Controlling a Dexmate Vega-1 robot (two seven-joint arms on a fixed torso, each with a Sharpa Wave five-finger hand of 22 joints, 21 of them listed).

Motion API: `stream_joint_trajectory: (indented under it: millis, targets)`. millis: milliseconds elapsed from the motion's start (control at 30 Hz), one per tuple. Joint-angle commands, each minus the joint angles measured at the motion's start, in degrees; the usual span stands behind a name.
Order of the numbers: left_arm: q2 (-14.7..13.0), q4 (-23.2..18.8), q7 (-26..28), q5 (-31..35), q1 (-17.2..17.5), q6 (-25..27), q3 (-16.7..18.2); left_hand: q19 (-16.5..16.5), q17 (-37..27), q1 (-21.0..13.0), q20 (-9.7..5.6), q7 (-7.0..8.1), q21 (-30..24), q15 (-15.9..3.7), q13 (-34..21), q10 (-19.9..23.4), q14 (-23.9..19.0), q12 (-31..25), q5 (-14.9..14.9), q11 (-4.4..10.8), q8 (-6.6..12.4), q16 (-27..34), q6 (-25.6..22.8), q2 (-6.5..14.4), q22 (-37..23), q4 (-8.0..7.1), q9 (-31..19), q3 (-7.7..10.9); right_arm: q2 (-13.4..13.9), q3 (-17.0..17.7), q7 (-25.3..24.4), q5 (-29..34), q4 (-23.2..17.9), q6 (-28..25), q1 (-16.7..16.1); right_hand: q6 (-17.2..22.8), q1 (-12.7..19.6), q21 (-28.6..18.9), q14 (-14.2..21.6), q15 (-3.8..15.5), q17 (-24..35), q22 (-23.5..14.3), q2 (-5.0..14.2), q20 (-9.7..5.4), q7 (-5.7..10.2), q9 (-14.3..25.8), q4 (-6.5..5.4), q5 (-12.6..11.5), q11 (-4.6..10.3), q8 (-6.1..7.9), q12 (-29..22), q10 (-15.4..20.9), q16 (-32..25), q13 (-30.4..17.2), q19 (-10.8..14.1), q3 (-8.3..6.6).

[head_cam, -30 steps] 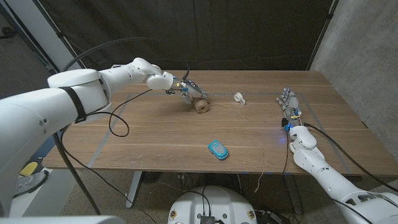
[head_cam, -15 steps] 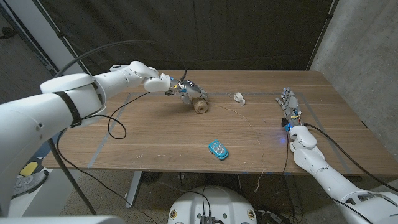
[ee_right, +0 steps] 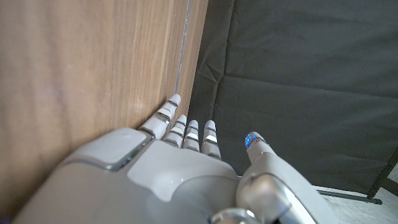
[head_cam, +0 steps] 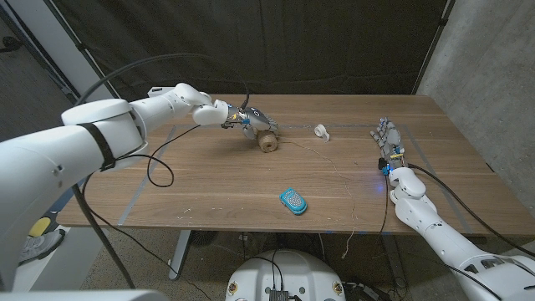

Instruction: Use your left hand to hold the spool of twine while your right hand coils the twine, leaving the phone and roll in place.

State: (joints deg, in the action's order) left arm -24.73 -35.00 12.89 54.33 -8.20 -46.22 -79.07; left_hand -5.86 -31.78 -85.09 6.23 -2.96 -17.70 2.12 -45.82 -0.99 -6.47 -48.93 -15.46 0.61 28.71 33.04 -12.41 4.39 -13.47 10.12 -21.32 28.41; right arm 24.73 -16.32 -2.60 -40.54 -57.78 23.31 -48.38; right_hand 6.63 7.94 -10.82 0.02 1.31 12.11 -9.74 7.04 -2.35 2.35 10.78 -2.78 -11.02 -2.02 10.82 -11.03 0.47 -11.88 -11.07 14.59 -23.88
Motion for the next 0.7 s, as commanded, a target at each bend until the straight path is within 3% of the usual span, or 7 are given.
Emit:
stream_joint_trajectory:
  millis: [33, 233, 467, 700]
  targets:
    - [0.71, 1.9, 2.53, -0.82, 0.03, 0.35, -0.81, -0.89, -1.52, -1.28, 0.15, 0.26, -0.68, -0.81, -1.1, 1.43, -1.61, -1.3, -0.12, 0.53, 1.31, 1.83, -1.44, 0.2, -0.44, -0.05, -0.79, -1.06, 0.35, -0.21, 0.41, -0.04, 0.19, -0.88, -0.1, 0.08, -0.31, -0.29, -0.01, -0.15, 0.14, -0.11, 1.31, 0.15, -0.28, 0.27, -0.17, 0.01, -0.16, 0.32, -0.32, -0.42, -0.25, -0.31, 0.09, -0.27]
    - [1.14, 3.12, 5.15, -0.94, 0.41, 1.06, -1.26, -1.11, -2.61, -1.8, 0.16, 0.7, -0.93, -1.02, -1.85, 1.85, -1.73, -1.87, -0.14, 0.59, 2.21, 2.96, -2.12, 0.21, -0.59, -0.08, -1.31, -1.7, 0.65, -0.17, 0.29, -0.16, -0.18, -1.35, -0.58, 0.09, -0.35, -0.3, 0.05, -0.28, 0.14, -0.11, 1.3, 0.14, -0.37, 0.27, -0.2, 0.01, -0.11, 0.33, -0.31, -0.5, -0.27, -0.31, 0.1, -0.3]
    - [3.73, 9.18, 12.05, -1.49, 0.11, 0.28, -2.99, -5.75, -5.61, -4.86, -0.85, 2.87, -3.72, -4.62, -4.18, 10.69, -9.55, -5.68, -0.46, 3.6, 8.46, 9.06, -9.87, -1.23, -1.21, 0.14, -3.59, -3.69, 1.04, -0.21, 0.29, -0.13, -0.49, -1.88, -0.75, 0.1, -0.33, -0.31, 0.12, -0.28, 0.12, -0.11, 1.29, 0.13, -0.37, 0.27, -0.19, 0.0, -0.14, 0.33, -0.33, -0.49, -0.28, -0.3, 0.11, -0.33]
    - [3.84, 9.25, 12.12, -3.18, 0.09, 0.5, -4.05, -6.34, -5.15, -5.66, -0.88, 3.23, -4.28, -5.32, -3.75, 12.94, -11.37, -5.82, -0.63, 4.12, 10.12, 9.52, -11.84, -1.68, -1.33, -0.06, -4.11, -4.0, 1.19, -0.37, 0.68, -0.07, -0.28, -2.21, -0.42, 0.12, -0.36, -0.31, 0.1, -0.28, 0.13, -0.11, 1.29, 0.12, -0.35, 0.27, -0.22, 0.0, -0.13, 0.34, -0.34, -0.49, -0.28, -0.3, 0.11, -0.34]
